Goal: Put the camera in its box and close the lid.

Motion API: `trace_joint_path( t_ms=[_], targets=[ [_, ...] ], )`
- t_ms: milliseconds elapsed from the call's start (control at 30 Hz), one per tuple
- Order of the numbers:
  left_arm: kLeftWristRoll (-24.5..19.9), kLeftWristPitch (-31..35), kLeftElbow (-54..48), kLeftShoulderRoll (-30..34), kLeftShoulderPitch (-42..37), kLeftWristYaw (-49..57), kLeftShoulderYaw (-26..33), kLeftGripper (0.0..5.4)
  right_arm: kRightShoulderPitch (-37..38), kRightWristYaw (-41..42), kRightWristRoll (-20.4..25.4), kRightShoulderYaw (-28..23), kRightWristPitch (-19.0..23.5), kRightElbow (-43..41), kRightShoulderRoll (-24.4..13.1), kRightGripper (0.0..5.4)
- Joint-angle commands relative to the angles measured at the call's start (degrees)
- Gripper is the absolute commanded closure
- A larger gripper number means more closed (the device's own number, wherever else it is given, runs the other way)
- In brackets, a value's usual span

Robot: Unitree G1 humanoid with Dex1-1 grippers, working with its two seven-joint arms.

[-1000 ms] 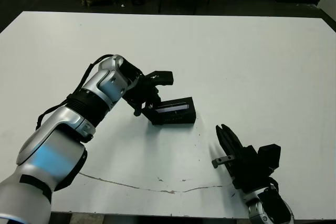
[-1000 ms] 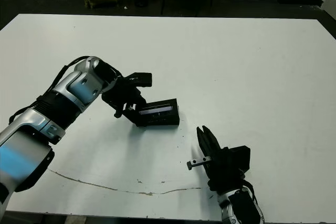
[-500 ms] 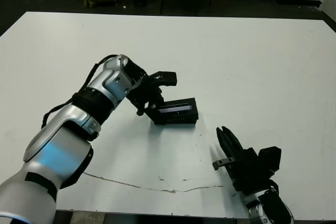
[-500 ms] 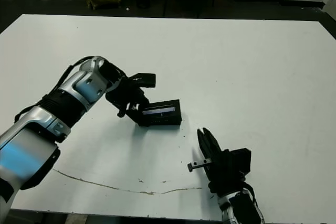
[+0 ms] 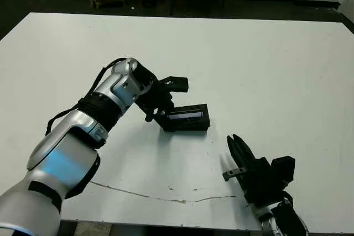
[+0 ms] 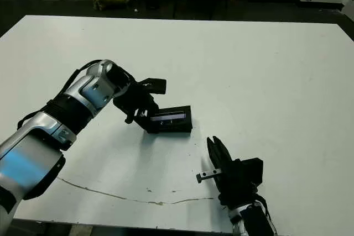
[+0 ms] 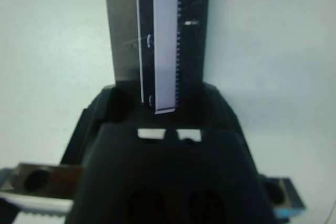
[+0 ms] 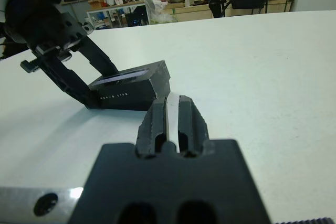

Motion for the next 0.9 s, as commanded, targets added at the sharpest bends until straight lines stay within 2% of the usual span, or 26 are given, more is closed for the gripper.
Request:
trace_joint_path(
  t_ms=[33,167,300,667,900],
  targets=[
    [-0.34,4.02,-0.41,-5.39,4.1,2.53,-1.24,3.15,0.93,-0.59,-0.06,-0.02,1.35,-0.11,-0.27,5.4],
    [0.61,5.36,-3.17,-5.36,5.11,4.35,-2.03,3.15,0.89,-1.01,-0.75,0.08,1.59,-0.19,-0.21,5.4],
    [0.87,6.67,-4.61,-5.67,5.83,5.78,-1.95,2.67,1.04,-0.93,-0.73,0.11,0.52,0.21,-0.2,5.4],
    [0.83,7.04,-5.94,-5.96,6.64,7.39,-2.61,0.06,1.25,-0.97,-0.76,-0.09,0.56,0.29,-0.2,5.4],
    [0.1,0.62,-3.76,-5.33,6.6,6.0,-2.99,0.02,1.21,-0.65,-0.24,-0.15,0.78,0.11,-0.22,5.4]
  ],
)
